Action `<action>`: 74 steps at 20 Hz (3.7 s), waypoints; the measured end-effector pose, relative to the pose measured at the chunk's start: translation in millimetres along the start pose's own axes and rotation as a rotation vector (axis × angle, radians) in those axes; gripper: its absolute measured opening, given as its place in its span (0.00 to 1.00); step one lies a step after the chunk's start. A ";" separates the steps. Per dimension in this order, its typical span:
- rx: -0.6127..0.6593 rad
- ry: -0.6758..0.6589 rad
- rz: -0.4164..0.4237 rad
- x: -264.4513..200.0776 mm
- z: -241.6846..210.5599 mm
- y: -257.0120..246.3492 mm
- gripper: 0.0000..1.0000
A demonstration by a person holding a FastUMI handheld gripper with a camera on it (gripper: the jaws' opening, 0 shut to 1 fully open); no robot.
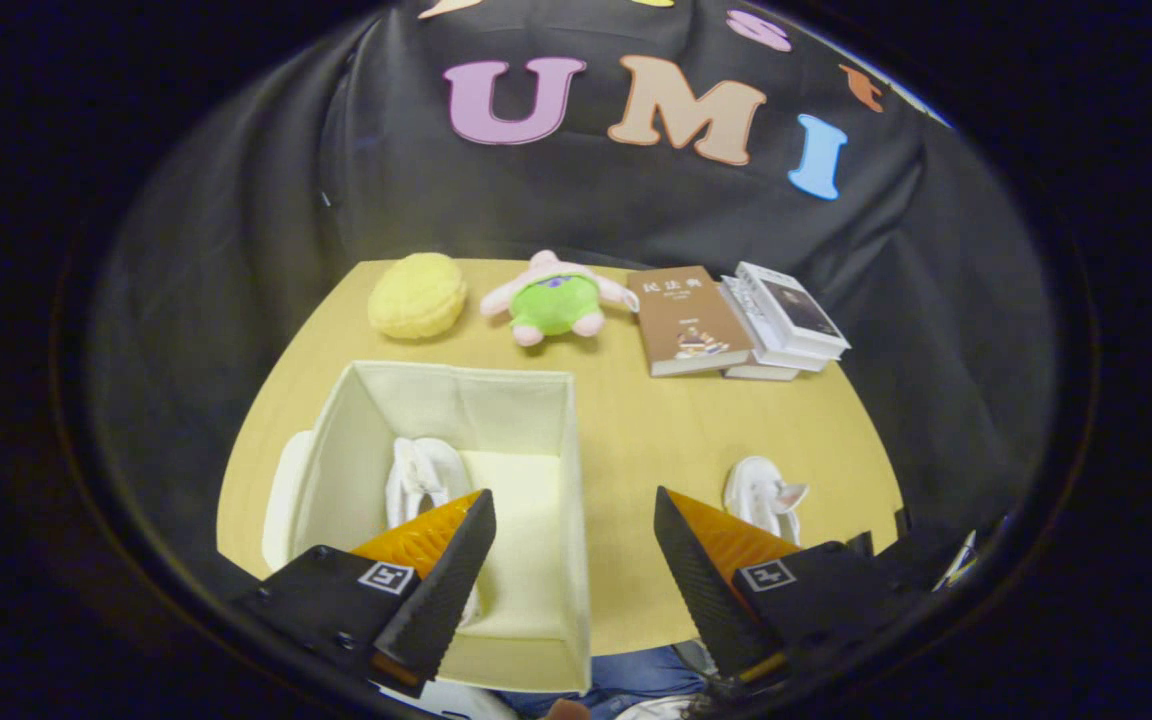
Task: Open the storage box then place both shoes into the box .Put the left shoe in first, then the right shoe, with the right side of both shoes facing outward in a uniform manner.
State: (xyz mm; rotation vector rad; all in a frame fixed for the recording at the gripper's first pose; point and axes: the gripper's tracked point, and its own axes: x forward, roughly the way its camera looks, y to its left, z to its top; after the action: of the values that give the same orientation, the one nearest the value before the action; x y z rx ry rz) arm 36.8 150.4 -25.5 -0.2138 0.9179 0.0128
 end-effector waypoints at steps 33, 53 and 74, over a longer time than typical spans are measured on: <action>-0.112 0.466 -0.363 141.0 -145.9 -255.5 0.76; -0.072 0.419 -0.309 161.4 -162.5 -233.3 0.11; 0.106 0.341 -0.403 126.5 -160.6 -227.8 0.03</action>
State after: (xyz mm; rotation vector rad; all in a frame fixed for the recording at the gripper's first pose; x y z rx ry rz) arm 10.8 -113.0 -179.1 -0.3048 1.1965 -0.4558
